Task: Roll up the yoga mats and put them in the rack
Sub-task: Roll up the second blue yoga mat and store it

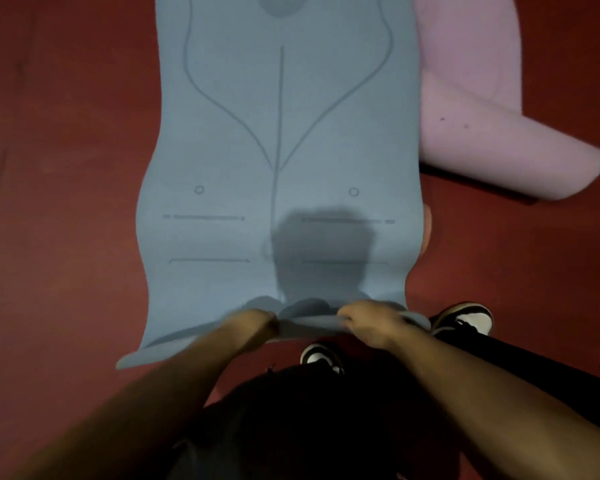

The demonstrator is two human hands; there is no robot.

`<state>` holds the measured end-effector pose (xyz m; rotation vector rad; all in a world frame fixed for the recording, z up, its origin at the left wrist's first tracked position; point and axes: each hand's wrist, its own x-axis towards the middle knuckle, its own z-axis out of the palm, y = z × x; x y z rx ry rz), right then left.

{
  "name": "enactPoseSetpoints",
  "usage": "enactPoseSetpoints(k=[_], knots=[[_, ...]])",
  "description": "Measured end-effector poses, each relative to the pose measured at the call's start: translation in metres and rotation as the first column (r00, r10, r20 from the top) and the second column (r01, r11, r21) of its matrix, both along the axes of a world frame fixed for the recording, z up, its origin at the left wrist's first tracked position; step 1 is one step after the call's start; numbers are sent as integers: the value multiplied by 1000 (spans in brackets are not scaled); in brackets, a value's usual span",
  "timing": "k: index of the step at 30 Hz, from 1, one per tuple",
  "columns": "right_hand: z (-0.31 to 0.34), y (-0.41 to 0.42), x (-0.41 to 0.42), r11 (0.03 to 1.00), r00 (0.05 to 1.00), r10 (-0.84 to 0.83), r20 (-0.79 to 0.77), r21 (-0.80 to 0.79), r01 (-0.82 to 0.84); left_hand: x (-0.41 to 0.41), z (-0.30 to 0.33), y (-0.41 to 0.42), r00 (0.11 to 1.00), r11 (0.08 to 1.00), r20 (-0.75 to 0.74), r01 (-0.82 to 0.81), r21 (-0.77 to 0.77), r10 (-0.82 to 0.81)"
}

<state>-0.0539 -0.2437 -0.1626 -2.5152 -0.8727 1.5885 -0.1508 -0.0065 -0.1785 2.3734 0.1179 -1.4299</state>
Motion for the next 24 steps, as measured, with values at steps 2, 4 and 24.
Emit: enactPoseSetpoints(k=[2, 4, 24], knots=[[24, 7, 15, 1000, 993, -16, 116, 23, 14, 7, 20, 15, 988, 995, 120, -103, 7, 101], [50, 14, 28, 998, 980, -29, 198, 52, 19, 10, 47, 27, 949, 989, 288, -146, 37, 129], [390, 12, 20, 975, 734, 195, 650, -48, -215, 9, 378, 24, 564, 910, 743, 41, 412, -361]])
